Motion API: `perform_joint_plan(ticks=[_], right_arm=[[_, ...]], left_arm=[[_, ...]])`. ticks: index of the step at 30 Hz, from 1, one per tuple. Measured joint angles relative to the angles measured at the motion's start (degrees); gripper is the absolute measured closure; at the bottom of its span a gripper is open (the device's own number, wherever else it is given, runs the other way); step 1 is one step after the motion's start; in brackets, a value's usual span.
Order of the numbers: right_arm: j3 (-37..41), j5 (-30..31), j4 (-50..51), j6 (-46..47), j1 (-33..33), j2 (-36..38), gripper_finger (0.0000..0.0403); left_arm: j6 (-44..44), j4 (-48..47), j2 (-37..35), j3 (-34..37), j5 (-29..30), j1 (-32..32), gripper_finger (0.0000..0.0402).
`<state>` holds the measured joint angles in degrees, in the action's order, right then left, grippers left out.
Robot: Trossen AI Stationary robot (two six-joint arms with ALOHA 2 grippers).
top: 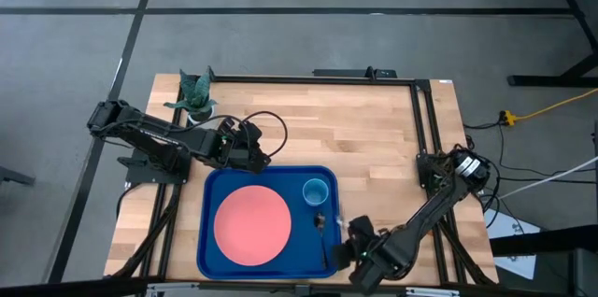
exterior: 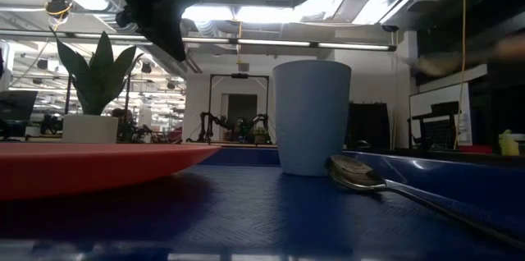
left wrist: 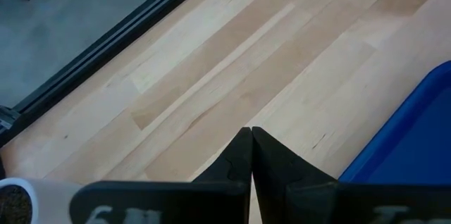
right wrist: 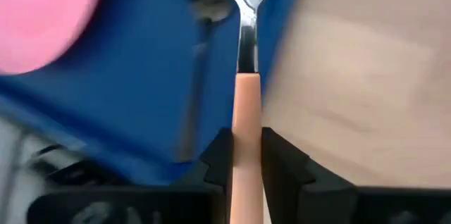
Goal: Pick and place plate/cup/fork/spoon on tray
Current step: Put the orange fork on the blue serving tray to the left of the black spoon
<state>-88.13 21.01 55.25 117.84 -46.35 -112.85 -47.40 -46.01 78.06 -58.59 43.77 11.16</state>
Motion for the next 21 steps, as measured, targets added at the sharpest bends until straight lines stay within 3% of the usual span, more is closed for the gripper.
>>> perform_joint_plan(ticks=[7, 15, 21], right_arm=[[-10.6, 0.3, -7.1, -7.1, 3.3, -8.3, 0.0351], [-25.3, -2.9, -1.9, -8.7, 8.7, -18.8, 0.0351], [-28.2, -5.6, 1.1, -5.6, 12.7, -22.7, 0.0351]], left_arm=[[0.0, 0.3, 0.0, 0.0, 0.0, 0.0, 0.0401], [0.0, 0.5, 0.0, 0.0, 0.0, 0.0, 0.0401], [0.0, 0.5, 0.0, 0.0, 0.0, 0.0, 0.0401]])
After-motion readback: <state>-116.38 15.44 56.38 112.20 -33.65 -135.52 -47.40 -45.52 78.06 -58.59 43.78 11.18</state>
